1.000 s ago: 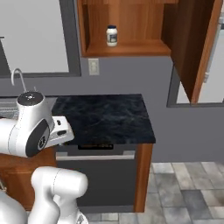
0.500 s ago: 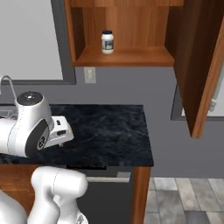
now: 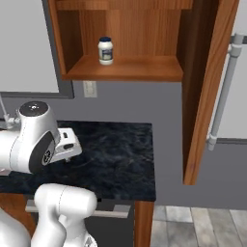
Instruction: Collect the turmeric, mayonnaise, and shaker from the cabinet and place them next to the stove.
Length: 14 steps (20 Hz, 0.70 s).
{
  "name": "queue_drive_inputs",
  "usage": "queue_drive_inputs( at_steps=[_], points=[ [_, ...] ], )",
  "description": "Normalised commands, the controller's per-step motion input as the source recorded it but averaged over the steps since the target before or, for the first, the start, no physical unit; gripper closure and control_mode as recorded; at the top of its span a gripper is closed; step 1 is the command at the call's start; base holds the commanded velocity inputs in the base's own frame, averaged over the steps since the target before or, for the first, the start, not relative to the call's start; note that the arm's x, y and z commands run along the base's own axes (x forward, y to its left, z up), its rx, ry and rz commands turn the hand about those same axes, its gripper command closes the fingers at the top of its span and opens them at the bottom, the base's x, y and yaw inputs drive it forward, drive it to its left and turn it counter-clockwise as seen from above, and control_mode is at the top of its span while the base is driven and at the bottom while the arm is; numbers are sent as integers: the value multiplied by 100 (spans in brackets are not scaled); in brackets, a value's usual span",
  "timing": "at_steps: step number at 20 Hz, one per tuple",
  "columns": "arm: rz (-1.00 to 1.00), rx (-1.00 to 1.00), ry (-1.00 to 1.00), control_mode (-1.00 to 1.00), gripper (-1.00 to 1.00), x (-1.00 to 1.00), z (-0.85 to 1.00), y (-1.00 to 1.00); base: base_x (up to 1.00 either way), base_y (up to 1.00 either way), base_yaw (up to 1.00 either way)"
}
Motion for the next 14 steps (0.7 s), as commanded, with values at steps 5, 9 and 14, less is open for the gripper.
queue_drive_inputs(
  at_steps=[5,9,14],
  points=[
    [4,2,-1,-100,-100,25,3,-3,38,-6,5],
    [11,7,-12,-100,-100,60,23,-12,0,0,0],
    [4,3,-21,-100,-100,45,41,-2,0,0,0]
  ],
)
